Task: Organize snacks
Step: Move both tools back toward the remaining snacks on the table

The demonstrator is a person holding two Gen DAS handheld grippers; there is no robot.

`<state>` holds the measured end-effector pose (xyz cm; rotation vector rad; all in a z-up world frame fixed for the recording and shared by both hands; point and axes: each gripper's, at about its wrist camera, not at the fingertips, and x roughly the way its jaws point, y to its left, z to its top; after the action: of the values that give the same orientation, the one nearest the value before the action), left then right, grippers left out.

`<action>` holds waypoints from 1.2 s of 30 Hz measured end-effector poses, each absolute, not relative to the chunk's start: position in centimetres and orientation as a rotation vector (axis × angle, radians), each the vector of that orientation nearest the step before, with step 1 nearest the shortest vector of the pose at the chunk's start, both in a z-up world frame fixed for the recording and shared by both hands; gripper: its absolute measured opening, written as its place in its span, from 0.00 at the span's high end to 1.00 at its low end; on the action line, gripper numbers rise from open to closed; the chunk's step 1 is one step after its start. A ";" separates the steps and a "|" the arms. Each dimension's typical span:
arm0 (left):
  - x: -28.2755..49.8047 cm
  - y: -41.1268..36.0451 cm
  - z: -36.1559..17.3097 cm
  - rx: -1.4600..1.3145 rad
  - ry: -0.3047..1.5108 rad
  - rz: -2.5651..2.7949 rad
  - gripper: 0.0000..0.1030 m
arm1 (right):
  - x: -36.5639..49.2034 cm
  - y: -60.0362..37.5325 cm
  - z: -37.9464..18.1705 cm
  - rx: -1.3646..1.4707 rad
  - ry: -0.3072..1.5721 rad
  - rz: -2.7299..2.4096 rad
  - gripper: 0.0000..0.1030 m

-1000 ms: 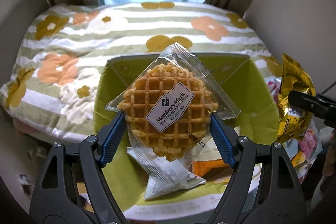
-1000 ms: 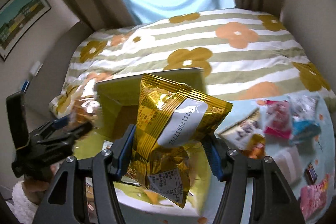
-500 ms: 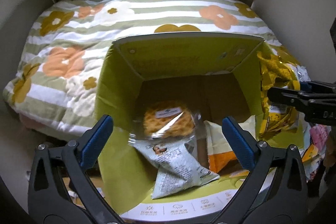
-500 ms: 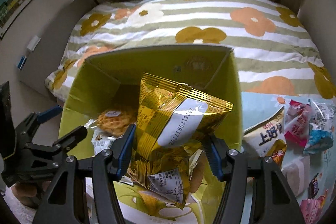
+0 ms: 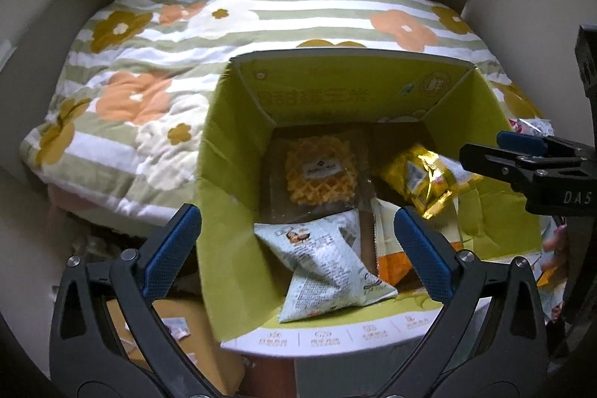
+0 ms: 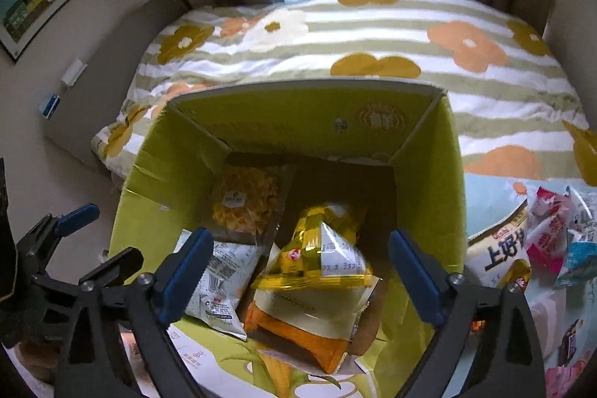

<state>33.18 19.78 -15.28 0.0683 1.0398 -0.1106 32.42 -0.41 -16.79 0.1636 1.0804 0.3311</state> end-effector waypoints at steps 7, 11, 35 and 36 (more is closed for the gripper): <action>31.7 20.0 -14.2 0.038 1.021 -0.115 0.01 | 30.4 -0.6 -16.4 0.140 1.102 0.349 0.09; 30.9 19.6 -13.6 0.047 1.003 -0.127 0.01 | 28.9 -1.4 -15.4 0.157 1.066 0.330 0.09; 22.9 2.7 -11.3 0.123 0.947 -0.397 0.01 | 16.1 -17.7 -9.5 0.141 0.918 0.008 0.09; 22.4 1.6 -11.4 0.116 0.955 -0.402 0.01 | 15.2 -19.2 -9.6 0.156 0.921 0.006 0.09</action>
<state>22.38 1.63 -11.44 0.1163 0.9545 -0.4017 15.24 -19.17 -9.65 0.1563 0.9207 0.0056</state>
